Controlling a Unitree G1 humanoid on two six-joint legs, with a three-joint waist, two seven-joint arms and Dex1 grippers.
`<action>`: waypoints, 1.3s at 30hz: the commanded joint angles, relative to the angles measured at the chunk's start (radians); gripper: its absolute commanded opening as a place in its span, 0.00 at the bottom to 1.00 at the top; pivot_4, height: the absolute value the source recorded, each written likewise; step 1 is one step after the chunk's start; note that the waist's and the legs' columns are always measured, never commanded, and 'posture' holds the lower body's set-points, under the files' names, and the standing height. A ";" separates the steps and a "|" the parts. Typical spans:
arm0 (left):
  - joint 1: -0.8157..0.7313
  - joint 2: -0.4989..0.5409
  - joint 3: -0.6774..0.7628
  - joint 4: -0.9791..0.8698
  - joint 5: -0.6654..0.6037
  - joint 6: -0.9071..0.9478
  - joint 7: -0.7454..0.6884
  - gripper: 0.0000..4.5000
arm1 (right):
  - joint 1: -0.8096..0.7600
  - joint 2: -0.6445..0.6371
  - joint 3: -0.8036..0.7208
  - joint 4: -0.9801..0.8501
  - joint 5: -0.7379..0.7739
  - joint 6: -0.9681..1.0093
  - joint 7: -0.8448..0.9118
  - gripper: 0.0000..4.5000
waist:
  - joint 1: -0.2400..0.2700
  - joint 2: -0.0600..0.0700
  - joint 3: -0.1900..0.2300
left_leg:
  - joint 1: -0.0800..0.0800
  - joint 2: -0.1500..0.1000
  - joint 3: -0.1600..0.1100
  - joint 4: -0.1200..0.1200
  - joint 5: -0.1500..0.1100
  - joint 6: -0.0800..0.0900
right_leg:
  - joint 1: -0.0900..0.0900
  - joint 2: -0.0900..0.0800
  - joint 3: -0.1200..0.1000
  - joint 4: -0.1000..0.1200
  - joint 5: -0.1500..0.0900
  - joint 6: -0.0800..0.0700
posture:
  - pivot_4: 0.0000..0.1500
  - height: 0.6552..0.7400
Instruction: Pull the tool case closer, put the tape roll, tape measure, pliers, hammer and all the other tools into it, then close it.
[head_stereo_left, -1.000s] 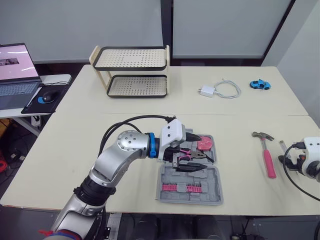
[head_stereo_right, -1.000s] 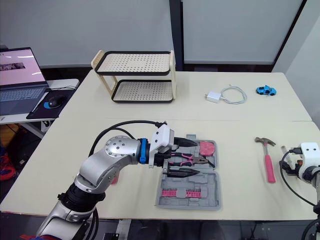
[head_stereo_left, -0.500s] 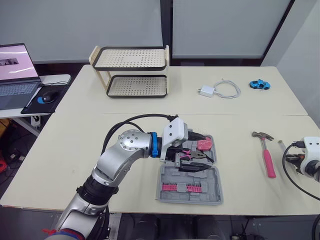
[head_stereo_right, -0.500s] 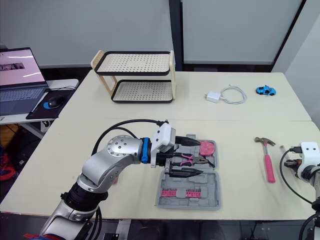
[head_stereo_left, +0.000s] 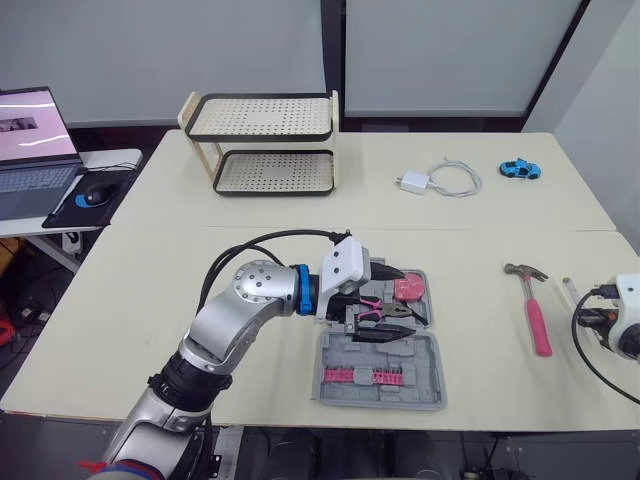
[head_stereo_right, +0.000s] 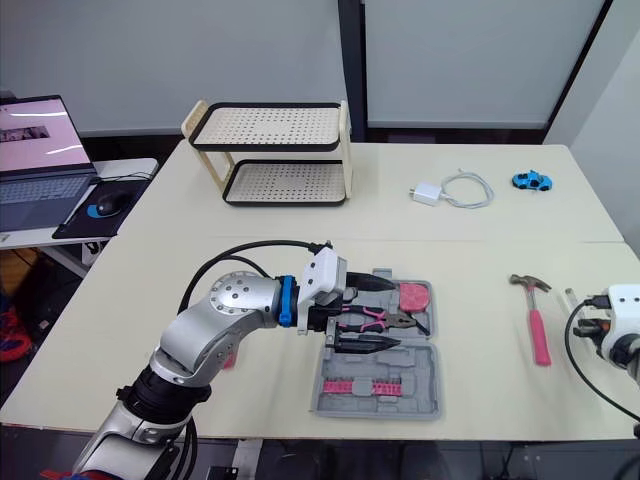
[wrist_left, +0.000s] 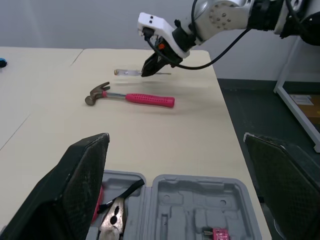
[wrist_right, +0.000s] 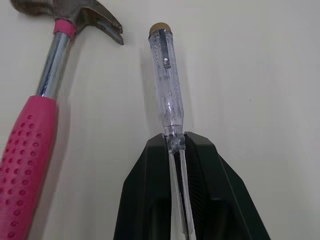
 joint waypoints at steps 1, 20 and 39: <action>0.019 0.030 0.024 -0.038 0.000 -0.029 -0.015 1.00 | 0.101 -0.012 -0.085 -0.330 0.064 0.161 -0.007 0.04 | -0.001 0.000 0.000 | 0.000 0.000 0.000 0.000 0.000 0.000 | 0.000 0.000 0.000 0.000 0.000 0.000 | 1.00 1.00; 0.105 0.172 0.040 -0.033 0.032 -0.162 -0.129 1.00 | 0.268 0.437 0.151 -0.827 0.059 0.385 -0.325 0.04 | 0.001 0.001 0.000 | 0.001 -0.001 -0.011 -0.001 -0.002 0.004 | -0.001 0.001 0.000 0.001 0.000 0.000 | 1.00 1.00; 0.117 0.185 0.059 -0.030 0.041 -0.157 -0.129 1.00 | 0.407 0.365 0.182 -0.704 0.017 0.018 -0.193 0.71 | 0.000 0.001 -0.001 | 0.001 -0.001 -0.011 -0.001 -0.002 0.004 | -0.001 0.001 0.000 0.001 0.000 0.000 | 1.00 1.00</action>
